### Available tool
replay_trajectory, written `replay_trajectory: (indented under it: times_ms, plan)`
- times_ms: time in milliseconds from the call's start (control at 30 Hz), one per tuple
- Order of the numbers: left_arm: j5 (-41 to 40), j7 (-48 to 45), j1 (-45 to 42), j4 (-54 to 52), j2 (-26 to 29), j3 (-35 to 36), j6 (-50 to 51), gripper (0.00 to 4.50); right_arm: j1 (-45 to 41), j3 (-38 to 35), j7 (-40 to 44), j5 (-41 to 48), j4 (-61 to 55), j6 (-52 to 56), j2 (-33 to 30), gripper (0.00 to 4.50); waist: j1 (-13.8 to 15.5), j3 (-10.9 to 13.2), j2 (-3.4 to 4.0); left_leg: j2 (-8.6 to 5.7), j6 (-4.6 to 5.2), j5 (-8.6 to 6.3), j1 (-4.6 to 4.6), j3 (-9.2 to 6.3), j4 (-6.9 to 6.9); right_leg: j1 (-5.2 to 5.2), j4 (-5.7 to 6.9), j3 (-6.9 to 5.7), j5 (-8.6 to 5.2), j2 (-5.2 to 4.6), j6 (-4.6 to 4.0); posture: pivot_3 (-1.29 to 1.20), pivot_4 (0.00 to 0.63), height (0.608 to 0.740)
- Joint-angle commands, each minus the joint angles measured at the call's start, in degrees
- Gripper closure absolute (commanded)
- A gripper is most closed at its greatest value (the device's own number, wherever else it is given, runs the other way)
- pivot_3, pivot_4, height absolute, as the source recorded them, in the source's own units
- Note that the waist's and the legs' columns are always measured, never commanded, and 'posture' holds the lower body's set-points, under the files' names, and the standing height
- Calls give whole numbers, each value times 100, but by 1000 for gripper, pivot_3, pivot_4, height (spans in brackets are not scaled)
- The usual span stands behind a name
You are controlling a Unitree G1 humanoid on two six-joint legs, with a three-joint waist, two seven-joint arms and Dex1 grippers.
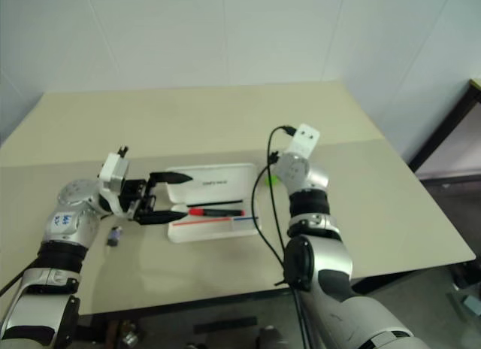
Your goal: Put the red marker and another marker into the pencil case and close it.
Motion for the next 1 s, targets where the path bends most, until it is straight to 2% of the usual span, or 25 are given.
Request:
replay_trajectory:
  times_ms: [33, 367, 800, 1000]
  plan:
    - [-42, -317, 33, -197, 66, 161, -6, 0, -245, -103, -321, 177, -41, 104, 31, 22, 0, 0, 0, 0, 0, 0, -1, -1, 0, -2, 0, -1, 0, 0, 0, 0, 150, 740]
    - [-70, -292, 91, -257, 39, 182, -23, 0, -337, -254, -601, 433, 355, 34, 14, 22, -4, 0, 0, 0, -2, 1, -7, -1, 2, -5, 0, -3, 0, 0, 0, 0, 150, 740]
    - [-305, -327, 197, -522, 2, 302, 197, 0, -822, -653, -866, 745, 1672, -731, -352, 22, -7, 0, 0, -1, -3, 2, -13, 0, 6, -3, -2, -14, 0, 1, 0, 0, 150, 740]
    - [-347, -277, 272, -672, 20, 372, 293, 0, -918, -610, -824, 742, 2103, -793, -474, 22, -5, 0, 0, -2, -4, 2, -17, 0, 7, -2, -4, -18, 0, 1, 0, 0, 150, 740]
